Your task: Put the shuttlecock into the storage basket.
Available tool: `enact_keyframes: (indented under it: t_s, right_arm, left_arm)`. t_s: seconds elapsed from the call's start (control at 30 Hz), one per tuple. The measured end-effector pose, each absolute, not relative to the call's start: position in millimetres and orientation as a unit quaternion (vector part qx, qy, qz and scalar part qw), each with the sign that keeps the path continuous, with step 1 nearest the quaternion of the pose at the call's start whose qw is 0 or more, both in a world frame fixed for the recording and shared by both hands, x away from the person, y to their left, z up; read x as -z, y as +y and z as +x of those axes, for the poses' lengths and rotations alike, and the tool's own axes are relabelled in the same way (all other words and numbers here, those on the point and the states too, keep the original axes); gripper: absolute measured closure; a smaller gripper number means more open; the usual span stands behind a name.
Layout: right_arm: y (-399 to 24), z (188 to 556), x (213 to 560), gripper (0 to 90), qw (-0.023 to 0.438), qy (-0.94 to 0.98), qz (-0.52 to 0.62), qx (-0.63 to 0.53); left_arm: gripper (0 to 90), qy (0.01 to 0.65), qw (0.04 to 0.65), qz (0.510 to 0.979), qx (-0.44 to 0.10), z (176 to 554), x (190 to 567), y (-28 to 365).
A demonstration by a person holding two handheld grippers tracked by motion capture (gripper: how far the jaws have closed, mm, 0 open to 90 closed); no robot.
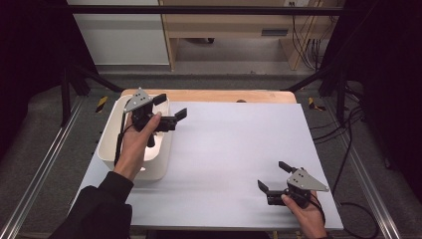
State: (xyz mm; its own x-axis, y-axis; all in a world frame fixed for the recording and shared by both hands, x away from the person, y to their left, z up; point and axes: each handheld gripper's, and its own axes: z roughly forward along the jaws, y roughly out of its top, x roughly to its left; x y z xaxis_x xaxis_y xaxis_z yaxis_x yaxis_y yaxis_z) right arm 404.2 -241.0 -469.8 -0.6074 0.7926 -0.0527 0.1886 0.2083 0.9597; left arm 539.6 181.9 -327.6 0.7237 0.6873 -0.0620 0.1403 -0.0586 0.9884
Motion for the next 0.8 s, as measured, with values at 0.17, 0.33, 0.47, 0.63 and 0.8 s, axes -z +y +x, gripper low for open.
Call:
enact_keyframes:
  t_s: [0.17, 0.33, 0.47, 0.63, 0.8]
  right_arm:
    - [-241.2, 403.9, 469.7, 3.0, 0.284, 0.723, 0.339, -0.530]
    - [-241.8, 403.9, 469.7, 3.0, 0.283, 0.723, 0.339, -0.532]
    - [-241.6, 404.1, 469.8, 3.0, 0.284, 0.723, 0.338, -0.531]
    - [-241.8, 403.7, 469.6, 3.0, 0.283, 0.723, 0.339, -0.532]
    - [-241.2, 403.7, 469.8, 3.0, 0.281, 0.724, 0.338, -0.531]
  left_arm:
    - [2.8, 0.288, 0.623, 0.695, -0.214, 530.9, 327.2, 168.8]
    - [2.8, 0.278, 0.624, 0.700, -0.206, 521.7, 330.4, 156.5]
    - [2.8, 0.274, 0.626, 0.703, -0.199, 515.9, 334.6, 149.7]
    - [2.9, 0.268, 0.618, 0.712, -0.198, 504.3, 349.6, 138.1]
    - [2.8, 0.257, 0.618, 0.717, -0.195, 495.4, 360.6, 128.8]
